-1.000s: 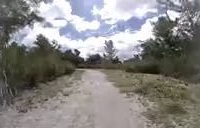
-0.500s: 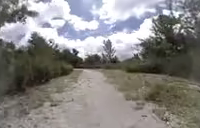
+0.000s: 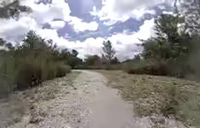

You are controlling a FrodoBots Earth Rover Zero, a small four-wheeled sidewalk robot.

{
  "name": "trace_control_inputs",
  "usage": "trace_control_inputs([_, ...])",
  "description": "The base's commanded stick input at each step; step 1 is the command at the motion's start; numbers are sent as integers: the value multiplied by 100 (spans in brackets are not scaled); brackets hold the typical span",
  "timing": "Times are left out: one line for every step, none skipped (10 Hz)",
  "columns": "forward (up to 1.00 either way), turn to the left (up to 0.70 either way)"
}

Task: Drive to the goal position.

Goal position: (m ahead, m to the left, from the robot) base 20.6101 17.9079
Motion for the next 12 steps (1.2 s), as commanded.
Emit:
trace_control_inputs([85, 0])
trace_control_inputs([85, 0])
trace_control_inputs([85, 0])
trace_control_inputs([85, 0])
trace_control_inputs([85, 0])
trace_control_inputs([85, 0])
trace_control_inputs([85, 0])
trace_control_inputs([85, 0])
trace_control_inputs([85, 0])
trace_control_inputs([85, 0])
trace_control_inputs([85, 0])
trace_control_inputs([85, 0])
